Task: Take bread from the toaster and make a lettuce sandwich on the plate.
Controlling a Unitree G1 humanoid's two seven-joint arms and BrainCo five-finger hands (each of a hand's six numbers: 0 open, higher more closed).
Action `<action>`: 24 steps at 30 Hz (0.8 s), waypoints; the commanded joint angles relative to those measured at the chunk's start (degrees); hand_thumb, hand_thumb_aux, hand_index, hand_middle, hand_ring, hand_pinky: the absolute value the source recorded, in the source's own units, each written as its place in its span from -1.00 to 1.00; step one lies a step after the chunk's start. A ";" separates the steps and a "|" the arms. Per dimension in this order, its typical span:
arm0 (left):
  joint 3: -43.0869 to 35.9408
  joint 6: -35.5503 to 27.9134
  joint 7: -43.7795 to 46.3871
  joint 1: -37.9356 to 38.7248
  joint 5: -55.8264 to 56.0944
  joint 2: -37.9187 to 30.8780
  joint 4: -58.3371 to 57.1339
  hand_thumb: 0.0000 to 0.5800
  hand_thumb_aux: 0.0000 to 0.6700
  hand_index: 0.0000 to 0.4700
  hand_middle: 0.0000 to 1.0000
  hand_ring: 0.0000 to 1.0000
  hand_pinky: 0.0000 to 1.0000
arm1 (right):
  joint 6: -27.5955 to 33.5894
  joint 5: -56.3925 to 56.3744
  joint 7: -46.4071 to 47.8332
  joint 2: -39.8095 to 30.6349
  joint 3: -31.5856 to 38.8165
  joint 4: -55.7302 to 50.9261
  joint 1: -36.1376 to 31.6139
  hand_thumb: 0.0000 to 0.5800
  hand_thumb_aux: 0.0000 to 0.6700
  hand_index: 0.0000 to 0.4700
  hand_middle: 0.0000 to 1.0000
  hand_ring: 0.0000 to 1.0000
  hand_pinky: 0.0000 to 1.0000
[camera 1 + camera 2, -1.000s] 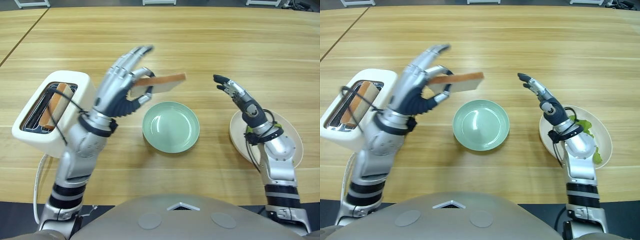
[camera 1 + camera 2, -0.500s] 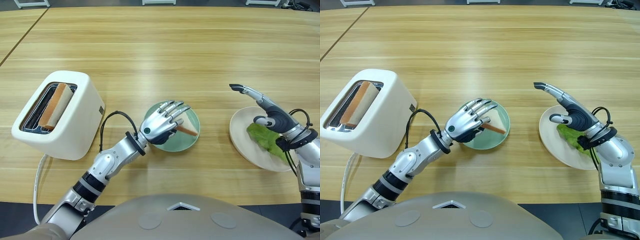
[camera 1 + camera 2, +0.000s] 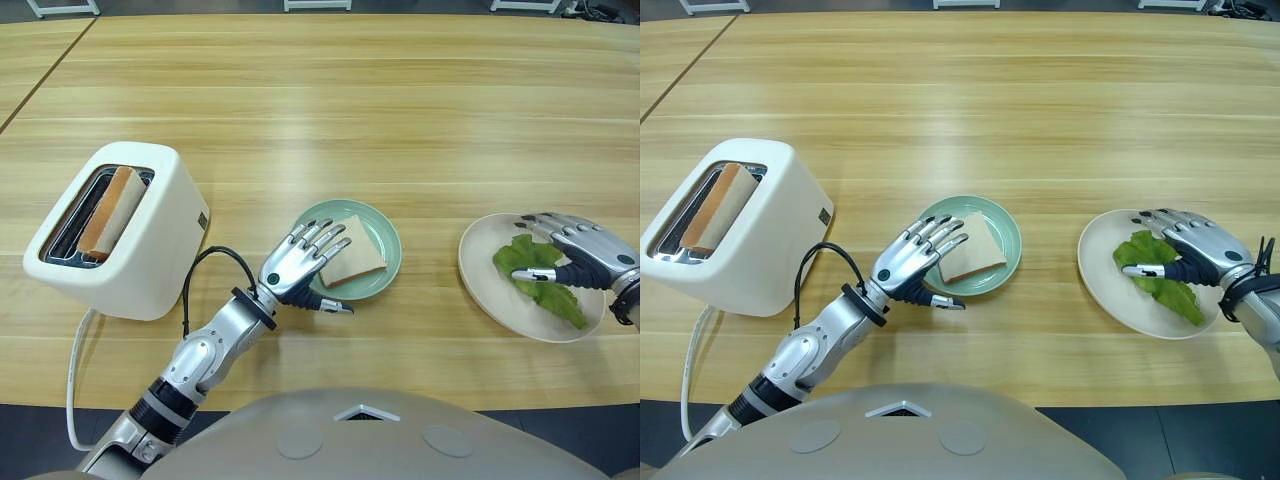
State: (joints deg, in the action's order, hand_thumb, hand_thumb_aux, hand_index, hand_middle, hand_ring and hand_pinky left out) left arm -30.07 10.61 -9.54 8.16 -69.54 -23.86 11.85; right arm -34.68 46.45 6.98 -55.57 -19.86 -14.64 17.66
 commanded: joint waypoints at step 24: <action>12.93 0.94 1.22 11.14 18.67 2.00 12.96 -0.82 -0.91 -0.91 -1.00 -1.00 -1.00 | 1.18 2.97 -14.51 -6.85 22.91 -15.32 -13.40 0.98 0.80 0.80 -1.00 -1.00 -1.00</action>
State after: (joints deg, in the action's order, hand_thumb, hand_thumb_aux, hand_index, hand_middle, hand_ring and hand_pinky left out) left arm -17.53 11.50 -8.56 18.94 -50.91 -21.94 25.47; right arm -32.98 50.45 -6.91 -61.57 2.13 -29.91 5.04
